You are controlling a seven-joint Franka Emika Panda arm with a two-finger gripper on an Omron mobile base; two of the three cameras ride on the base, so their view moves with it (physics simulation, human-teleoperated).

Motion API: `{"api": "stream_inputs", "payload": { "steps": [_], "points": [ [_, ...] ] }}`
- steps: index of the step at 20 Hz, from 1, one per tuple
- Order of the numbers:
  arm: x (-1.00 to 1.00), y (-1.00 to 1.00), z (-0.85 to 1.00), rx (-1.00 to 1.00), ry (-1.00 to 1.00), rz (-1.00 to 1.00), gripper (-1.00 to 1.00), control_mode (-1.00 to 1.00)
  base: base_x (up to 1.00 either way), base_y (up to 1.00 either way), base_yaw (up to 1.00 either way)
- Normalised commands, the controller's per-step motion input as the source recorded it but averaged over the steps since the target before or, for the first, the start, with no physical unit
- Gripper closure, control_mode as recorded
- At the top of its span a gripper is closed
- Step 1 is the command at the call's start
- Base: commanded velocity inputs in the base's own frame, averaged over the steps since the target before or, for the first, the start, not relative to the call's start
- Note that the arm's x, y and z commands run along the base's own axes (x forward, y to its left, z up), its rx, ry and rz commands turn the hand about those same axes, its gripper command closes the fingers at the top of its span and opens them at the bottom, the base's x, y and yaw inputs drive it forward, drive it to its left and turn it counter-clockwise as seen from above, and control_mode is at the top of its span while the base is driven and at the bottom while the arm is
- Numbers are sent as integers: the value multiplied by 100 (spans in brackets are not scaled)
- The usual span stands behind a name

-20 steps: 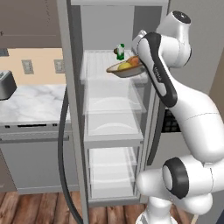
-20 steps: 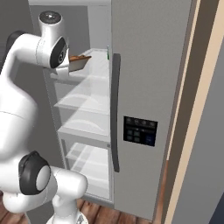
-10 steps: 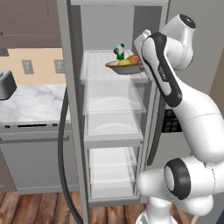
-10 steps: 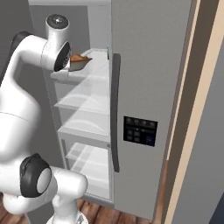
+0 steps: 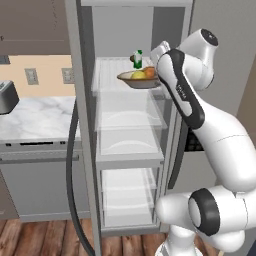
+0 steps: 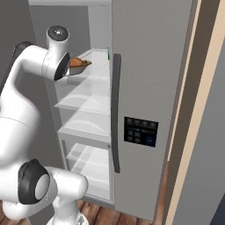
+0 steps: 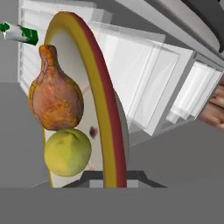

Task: Pick the chicken drumstick and lemon from their plates and place them in the bowl. Then put the bowl in the fridge.

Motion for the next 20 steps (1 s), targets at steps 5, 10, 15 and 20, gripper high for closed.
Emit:
{"api": "stream_inputs", "payload": {
  "steps": [5,10,15,20],
  "points": [
    [30,16,-20,0,-1,0,100,-100,0,0,0],
    [37,12,-15,0,-3,0,100,-100,0,0,0],
    [33,2,-15,0,-4,0,100,-100,0,0,0],
    [35,0,-12,-1,-4,0,100,-100,0,0,0]
  ]
}}
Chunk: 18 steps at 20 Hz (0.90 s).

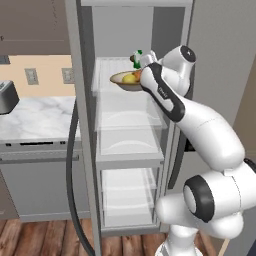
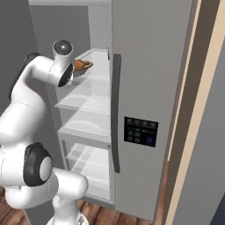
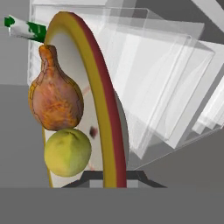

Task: Pick the chicken drumstick and lemon from their plates and place them in the bowl. Then put the bowl in the fridge.

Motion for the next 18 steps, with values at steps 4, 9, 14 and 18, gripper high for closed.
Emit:
{"api": "stream_inputs", "payload": {
  "steps": [4,9,14,18],
  "points": [
    [34,0,-13,0,-1,0,100,-100,0,0,0],
    [41,0,-12,0,0,0,100,-100,0,0,0],
    [44,0,-12,0,0,0,100,-100,0,0,0],
    [46,0,-9,0,0,0,100,-100,0,0,0]
  ]
}}
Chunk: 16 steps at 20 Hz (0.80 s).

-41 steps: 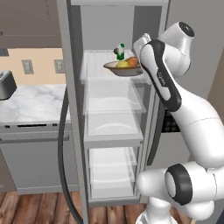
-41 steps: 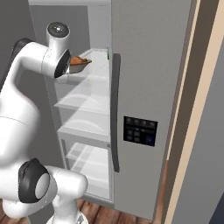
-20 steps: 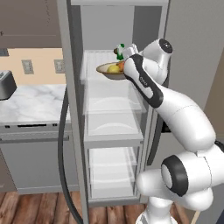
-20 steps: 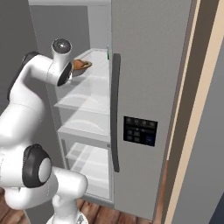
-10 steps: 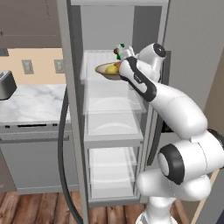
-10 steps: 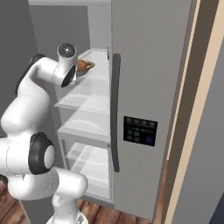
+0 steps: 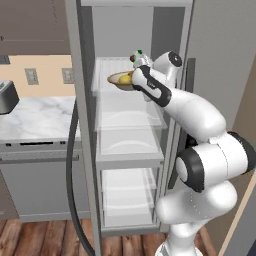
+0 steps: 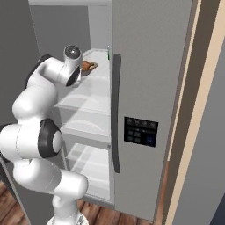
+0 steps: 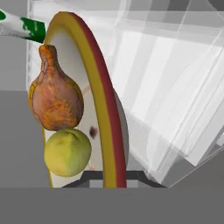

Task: Pick the chicken drumstick and lemon from their plates and place them in the bowl. Then put the bowl in the fridge.

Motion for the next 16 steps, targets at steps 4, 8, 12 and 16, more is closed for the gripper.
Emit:
{"api": "stream_inputs", "payload": {
  "steps": [4,8,12,16],
  "points": [
    [45,0,-11,0,0,0,100,-100,0,0,0],
    [44,0,-9,0,0,0,100,-100,0,0,0],
    [44,0,-8,0,0,0,100,-100,0,0,0],
    [38,0,-7,0,0,0,100,-100,0,0,0]
  ]
}}
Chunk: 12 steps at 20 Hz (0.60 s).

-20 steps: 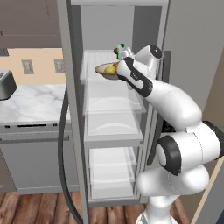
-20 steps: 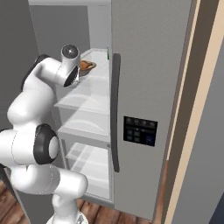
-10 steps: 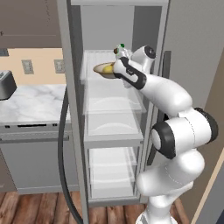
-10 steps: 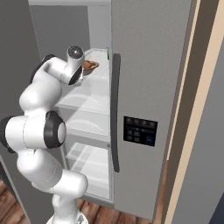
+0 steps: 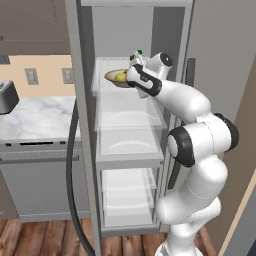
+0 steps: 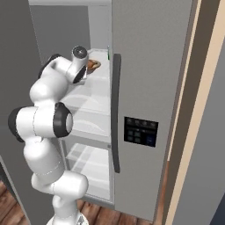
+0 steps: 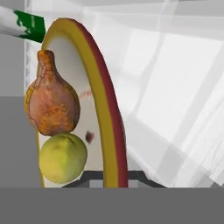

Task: Pick the chicken drumstick and lemon from their plates and place them in the bowl. Then put the bowl in the fridge.

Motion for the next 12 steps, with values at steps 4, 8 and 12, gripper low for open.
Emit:
{"api": "stream_inputs", "payload": {
  "steps": [4,8,12],
  "points": [
    [29,0,-11,0,1,0,100,-100,0,0,0],
    [23,0,-12,-1,0,0,100,-100,0,0,0],
    [29,0,-4,-4,0,0,100,-100,0,0,0]
  ]
}}
